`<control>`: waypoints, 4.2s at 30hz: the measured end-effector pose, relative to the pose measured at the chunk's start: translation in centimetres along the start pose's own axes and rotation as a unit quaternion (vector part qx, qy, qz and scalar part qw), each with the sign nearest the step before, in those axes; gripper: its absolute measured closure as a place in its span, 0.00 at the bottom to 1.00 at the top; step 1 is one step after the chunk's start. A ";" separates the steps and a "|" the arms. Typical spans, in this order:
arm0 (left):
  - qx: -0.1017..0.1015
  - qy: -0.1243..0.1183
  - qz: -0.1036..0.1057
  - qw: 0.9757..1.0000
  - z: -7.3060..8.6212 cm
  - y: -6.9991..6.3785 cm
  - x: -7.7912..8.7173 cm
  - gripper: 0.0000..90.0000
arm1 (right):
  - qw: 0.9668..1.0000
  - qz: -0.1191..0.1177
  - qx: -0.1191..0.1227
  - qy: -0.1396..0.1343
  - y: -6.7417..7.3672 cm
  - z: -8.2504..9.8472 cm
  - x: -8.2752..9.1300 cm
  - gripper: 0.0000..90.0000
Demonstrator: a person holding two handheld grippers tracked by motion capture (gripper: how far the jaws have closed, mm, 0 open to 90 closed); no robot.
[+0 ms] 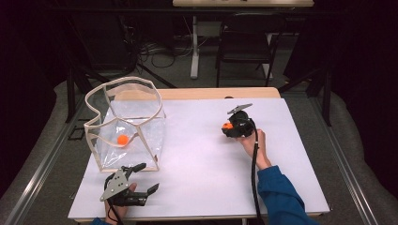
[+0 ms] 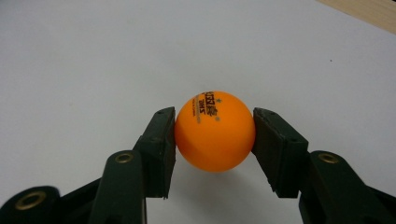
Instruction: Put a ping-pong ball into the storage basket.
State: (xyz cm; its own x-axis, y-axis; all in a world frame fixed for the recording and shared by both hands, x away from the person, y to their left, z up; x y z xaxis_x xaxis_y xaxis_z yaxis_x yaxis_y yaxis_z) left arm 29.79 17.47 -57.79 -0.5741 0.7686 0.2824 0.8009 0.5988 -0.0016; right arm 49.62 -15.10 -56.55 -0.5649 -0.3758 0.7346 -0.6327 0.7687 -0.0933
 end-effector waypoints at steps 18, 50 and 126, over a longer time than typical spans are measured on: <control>0.000 0.001 -0.001 1.000 0.0 0.1 0.0 0.18 | 1.000 0.012 0.005 -0.021 0.0 -0.5 1.4 0.56; 0.000 0.000 -0.001 1.000 0.0 0.0 -0.1 0.18 | 0.998 0.023 0.018 -0.064 0.0 -2.7 4.6 0.56; 0.001 0.001 0.006 1.000 0.0 -0.1 -0.2 0.18 | 0.989 0.005 0.058 -0.134 2.9 -8.7 9.9 0.56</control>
State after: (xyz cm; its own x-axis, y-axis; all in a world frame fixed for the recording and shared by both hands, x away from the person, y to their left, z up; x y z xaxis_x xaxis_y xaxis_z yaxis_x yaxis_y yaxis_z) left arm 29.86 17.26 -57.86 -0.5641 0.7750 0.2849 0.8072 0.5903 -0.0076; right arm 46.79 -12.05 -43.75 -0.6811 -0.5042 0.5309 -0.6748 0.7137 -0.1879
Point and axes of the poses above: each handheld gripper's, and its own axes: x roughly backward along the jaws, z roughly out of its underside, y roughly to its left, the point moved 7 cm from there along -x, roughly forward along the jaws, and after that the axes turned 5 degrees about x, right-handed, at the moved point
